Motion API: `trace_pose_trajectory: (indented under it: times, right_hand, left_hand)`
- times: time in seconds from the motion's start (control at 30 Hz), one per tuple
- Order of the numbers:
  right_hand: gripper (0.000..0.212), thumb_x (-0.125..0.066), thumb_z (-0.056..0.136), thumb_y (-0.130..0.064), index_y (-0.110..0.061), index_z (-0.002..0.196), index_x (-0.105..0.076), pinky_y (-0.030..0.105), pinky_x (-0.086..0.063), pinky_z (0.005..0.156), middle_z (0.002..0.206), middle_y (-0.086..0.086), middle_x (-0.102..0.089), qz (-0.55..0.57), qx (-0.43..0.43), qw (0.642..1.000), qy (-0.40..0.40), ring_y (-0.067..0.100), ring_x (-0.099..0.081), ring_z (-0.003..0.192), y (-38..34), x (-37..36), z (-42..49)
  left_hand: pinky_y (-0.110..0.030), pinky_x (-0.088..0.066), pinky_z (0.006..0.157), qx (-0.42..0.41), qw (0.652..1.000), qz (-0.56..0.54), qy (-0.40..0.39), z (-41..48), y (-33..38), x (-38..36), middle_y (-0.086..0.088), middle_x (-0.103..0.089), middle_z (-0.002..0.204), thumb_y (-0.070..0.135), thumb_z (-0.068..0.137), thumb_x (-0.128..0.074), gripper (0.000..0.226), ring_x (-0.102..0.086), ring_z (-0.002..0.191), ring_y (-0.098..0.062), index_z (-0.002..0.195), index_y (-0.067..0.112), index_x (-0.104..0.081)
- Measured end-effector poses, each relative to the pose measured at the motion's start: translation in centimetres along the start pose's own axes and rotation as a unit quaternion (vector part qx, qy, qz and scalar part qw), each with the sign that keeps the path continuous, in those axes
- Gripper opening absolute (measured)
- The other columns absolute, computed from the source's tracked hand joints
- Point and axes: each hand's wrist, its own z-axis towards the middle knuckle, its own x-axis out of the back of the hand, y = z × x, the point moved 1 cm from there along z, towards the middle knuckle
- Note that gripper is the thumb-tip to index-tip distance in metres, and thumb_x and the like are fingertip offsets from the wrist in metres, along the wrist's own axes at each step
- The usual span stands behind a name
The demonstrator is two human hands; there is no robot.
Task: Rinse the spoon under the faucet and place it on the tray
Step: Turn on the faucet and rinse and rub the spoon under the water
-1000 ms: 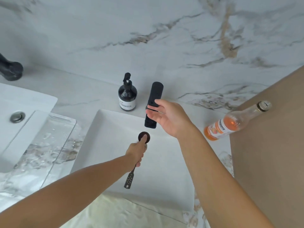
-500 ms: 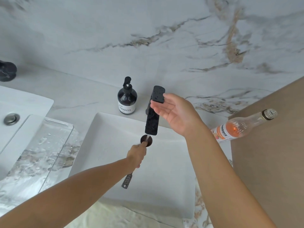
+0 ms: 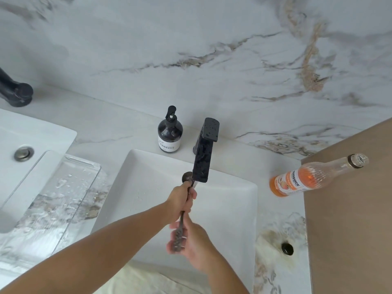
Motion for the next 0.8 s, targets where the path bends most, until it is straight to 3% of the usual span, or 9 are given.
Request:
trace_pose_trajectory:
  times: [0.07,0.13,0.27,0.33,0.4,0.5,0.6,0.67,0.8]
  right_hand:
    - [0.051,-0.038,0.102,-0.050,-0.012,0.071,-0.052,0.023,-0.034,0.042,0.050,-0.002,-0.041,-0.019,0.025,0.999,0.032,0.017,-0.037,0.041,0.0,0.8,-0.2]
    - [0.051,-0.038,0.103,-0.045,-0.017,0.060,-0.043,0.019,-0.022,0.040,0.045,-0.006,-0.035,-0.089,0.064,0.990,0.092,0.014,-0.028,0.036,-0.7,2.0,-0.4]
    - [0.053,-0.039,0.101,-0.043,-0.018,0.055,-0.041,0.024,-0.028,0.047,0.046,-0.007,-0.038,-0.307,0.150,0.926,0.164,0.016,-0.035,0.042,-2.0,5.5,-0.9]
    - [0.052,-0.038,0.100,-0.044,-0.015,0.057,-0.039,0.030,-0.030,0.056,0.049,-0.005,-0.038,-0.397,0.165,0.883,0.186,0.018,-0.037,0.051,-2.4,7.6,-1.6]
    - [0.054,-0.039,0.100,-0.044,-0.017,0.054,-0.039,0.028,-0.028,0.053,0.046,-0.006,-0.036,-0.374,0.152,0.896,0.184,0.018,-0.034,0.048,-2.7,8.9,-2.3]
    - [0.056,-0.039,0.102,-0.046,-0.022,0.052,-0.036,0.022,-0.014,0.043,0.046,-0.006,-0.027,-0.142,0.048,0.984,0.097,0.014,-0.020,0.039,-2.0,6.5,-2.3]
    - [0.052,-0.034,0.102,-0.053,-0.023,0.061,-0.023,0.025,-0.008,0.044,0.056,-0.004,-0.016,-0.022,0.004,0.999,0.031,0.014,-0.012,0.043,0.0,2.4,-1.7]
    - [0.053,-0.035,0.102,-0.052,-0.023,0.059,-0.023,0.024,-0.008,0.045,0.055,-0.004,-0.017,-0.058,-0.001,0.998,0.022,0.014,-0.013,0.042,-0.3,2.7,-1.8]
    - [0.052,-0.042,0.099,-0.048,-0.022,0.055,-0.035,0.022,-0.016,0.041,0.047,-0.006,-0.030,-0.280,0.039,0.950,0.131,0.012,-0.024,0.035,-3.3,6.6,-2.5]
  left_hand:
    - [-0.028,-0.041,0.051,0.013,0.999,-0.028,-0.025,0.0,0.4,0.1,-0.009,-0.059,0.053,0.027,0.101,-0.035,0.045,-0.047,0.050,-0.020,0.074,0.005,-0.063]
    - [-0.031,-0.053,0.061,0.041,0.996,-0.070,-0.041,0.1,0.8,0.0,-0.017,-0.075,0.079,0.024,0.103,-0.039,0.042,-0.063,0.063,-0.024,0.097,-0.005,-0.068]
    - [-0.034,-0.060,0.048,0.047,0.990,-0.132,-0.023,0.4,2.0,0.0,-0.026,-0.069,0.099,0.000,0.100,-0.046,0.018,-0.071,0.076,-0.034,0.106,-0.010,-0.059]
    - [-0.036,-0.063,0.051,0.040,0.991,-0.125,-0.014,0.7,2.2,0.5,-0.026,-0.063,0.098,-0.017,0.093,-0.047,0.015,-0.068,0.079,-0.036,0.098,-0.009,-0.059]
    - [-0.033,-0.064,0.059,0.003,0.998,-0.067,-0.008,0.9,2.0,0.3,-0.023,-0.062,0.093,-0.022,0.089,-0.050,0.020,-0.070,0.079,-0.039,0.082,-0.008,-0.063]
    - [-0.036,-0.065,0.074,-0.064,0.994,-0.085,0.036,0.8,1.8,-1.6,-0.021,-0.061,0.088,-0.017,0.091,-0.052,0.018,-0.071,0.075,-0.036,0.081,-0.008,-0.063]
    - [-0.026,-0.063,0.059,-0.035,0.980,-0.194,-0.013,0.9,2.1,-2.7,-0.020,-0.060,0.092,-0.011,0.095,-0.051,0.012,-0.064,0.074,-0.026,0.087,-0.007,-0.059]
    - [-0.023,-0.059,0.054,-0.028,0.992,-0.118,-0.037,1.3,2.7,-1.4,-0.018,-0.058,0.088,-0.013,0.098,-0.042,0.020,-0.058,0.070,-0.024,0.088,-0.004,-0.057]
    - [-0.043,-0.060,0.078,-0.063,0.977,0.193,-0.064,0.8,3.2,1.5,-0.018,-0.055,0.075,-0.018,0.086,-0.026,0.034,-0.057,0.070,-0.033,0.083,0.001,-0.054]
